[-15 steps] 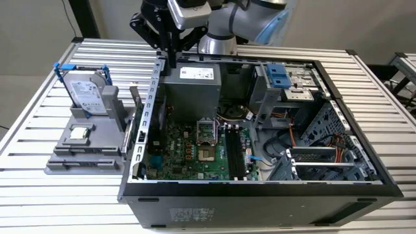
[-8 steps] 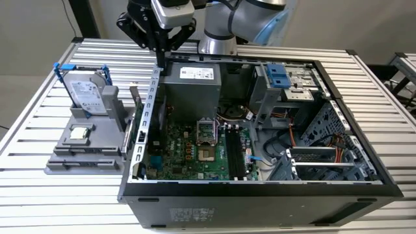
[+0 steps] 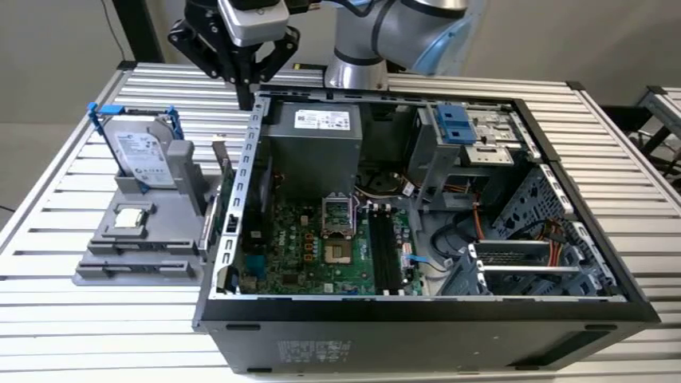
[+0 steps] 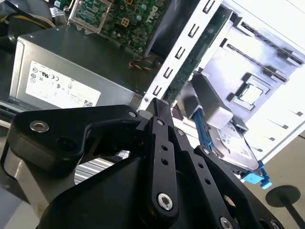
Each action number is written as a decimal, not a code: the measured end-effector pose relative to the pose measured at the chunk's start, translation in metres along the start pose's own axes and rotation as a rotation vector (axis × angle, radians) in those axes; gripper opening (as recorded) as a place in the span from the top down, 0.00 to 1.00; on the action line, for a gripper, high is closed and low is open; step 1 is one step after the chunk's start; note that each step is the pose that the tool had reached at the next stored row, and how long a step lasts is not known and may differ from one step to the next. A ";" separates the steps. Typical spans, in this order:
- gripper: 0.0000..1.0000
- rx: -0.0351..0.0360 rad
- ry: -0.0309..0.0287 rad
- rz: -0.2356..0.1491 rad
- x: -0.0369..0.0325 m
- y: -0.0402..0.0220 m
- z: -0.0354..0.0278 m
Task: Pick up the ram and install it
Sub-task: 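Reach for the ram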
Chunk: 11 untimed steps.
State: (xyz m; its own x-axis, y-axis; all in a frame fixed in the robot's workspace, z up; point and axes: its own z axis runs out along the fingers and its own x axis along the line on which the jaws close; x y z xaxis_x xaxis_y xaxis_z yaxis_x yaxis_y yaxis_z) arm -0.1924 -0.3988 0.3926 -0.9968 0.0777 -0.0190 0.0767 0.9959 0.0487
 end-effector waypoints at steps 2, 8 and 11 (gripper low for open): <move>1.00 0.0000 0.0000 0.000 0.0055 -0.0004 -0.0001; 1.00 0.0000 0.0000 0.000 0.0227 -0.0018 -0.0005; 1.00 0.0000 0.0000 0.000 0.0303 -0.0023 -0.0006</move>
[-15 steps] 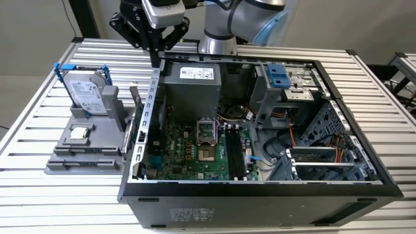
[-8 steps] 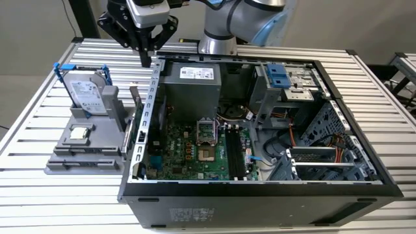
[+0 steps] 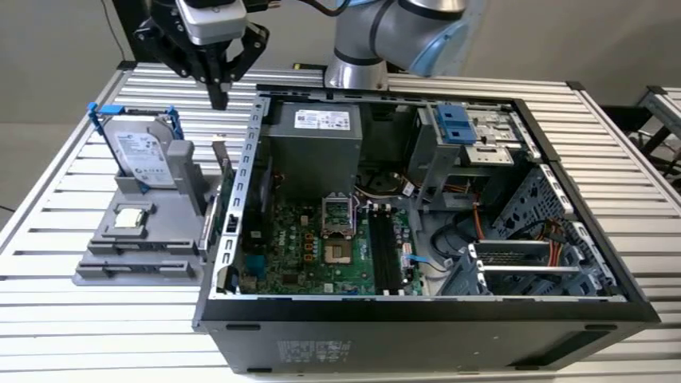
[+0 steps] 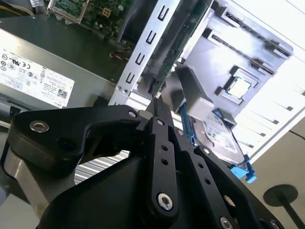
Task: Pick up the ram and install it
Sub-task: 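Reach for the ram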
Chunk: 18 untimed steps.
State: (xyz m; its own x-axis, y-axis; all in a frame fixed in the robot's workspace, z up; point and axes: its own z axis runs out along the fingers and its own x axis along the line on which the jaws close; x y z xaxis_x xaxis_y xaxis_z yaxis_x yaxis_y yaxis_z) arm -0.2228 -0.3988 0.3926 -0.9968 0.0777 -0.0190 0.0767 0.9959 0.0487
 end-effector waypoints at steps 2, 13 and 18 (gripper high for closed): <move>1.00 0.0000 0.0000 0.000 0.0048 -0.0004 -0.0001; 1.00 0.0000 0.0000 0.000 0.0312 -0.0024 -0.0007; 1.00 0.0000 0.0000 0.000 0.0446 -0.0034 -0.0009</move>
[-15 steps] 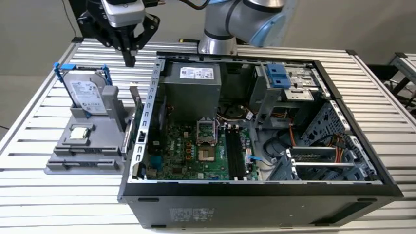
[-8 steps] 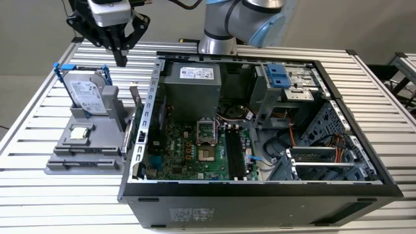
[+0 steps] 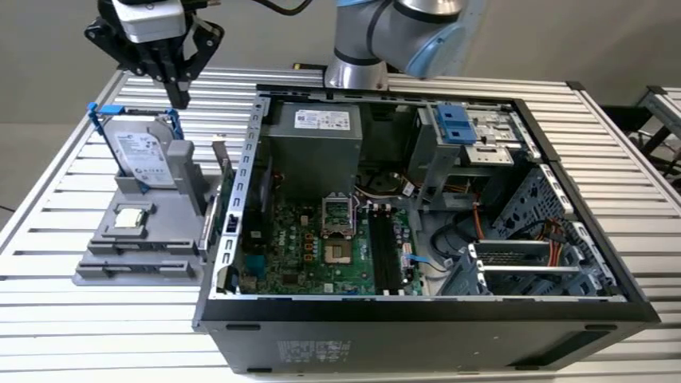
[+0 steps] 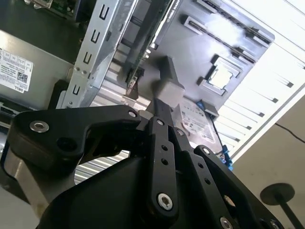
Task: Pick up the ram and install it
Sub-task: 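Reach for the ram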
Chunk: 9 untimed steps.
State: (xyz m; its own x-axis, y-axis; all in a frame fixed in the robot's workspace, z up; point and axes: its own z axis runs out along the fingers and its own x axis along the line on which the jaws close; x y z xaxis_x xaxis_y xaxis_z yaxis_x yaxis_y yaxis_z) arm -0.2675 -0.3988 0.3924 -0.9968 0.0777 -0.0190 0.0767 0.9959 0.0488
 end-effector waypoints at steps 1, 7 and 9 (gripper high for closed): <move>1.00 0.0001 0.0001 0.000 0.0026 -0.0002 -0.0001; 1.00 0.0000 0.0005 0.000 0.0186 -0.0015 -0.0002; 1.00 0.0001 0.0008 0.000 0.0242 -0.0019 -0.0002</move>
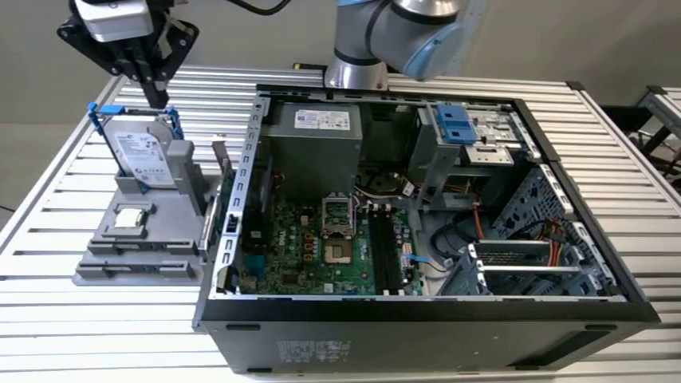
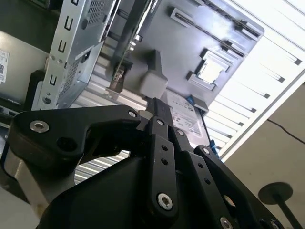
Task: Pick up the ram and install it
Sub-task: 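Reach for the ram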
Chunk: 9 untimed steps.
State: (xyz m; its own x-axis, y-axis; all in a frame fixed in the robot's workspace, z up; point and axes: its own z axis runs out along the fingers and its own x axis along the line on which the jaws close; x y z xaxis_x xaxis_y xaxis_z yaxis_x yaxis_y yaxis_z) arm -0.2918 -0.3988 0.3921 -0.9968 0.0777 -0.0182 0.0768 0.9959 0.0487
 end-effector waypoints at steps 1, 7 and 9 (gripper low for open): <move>1.00 0.0000 0.0001 0.000 0.0027 -0.0002 0.0000; 1.00 0.0000 0.0011 0.000 0.0179 -0.0014 0.0000; 1.00 0.0001 0.0014 0.000 0.0230 -0.0018 0.0000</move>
State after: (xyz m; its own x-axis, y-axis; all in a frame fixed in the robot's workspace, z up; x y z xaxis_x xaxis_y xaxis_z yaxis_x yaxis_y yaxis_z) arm -0.3148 -0.3988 0.3917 -0.9968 0.0777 -0.0168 0.0768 0.9959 0.0485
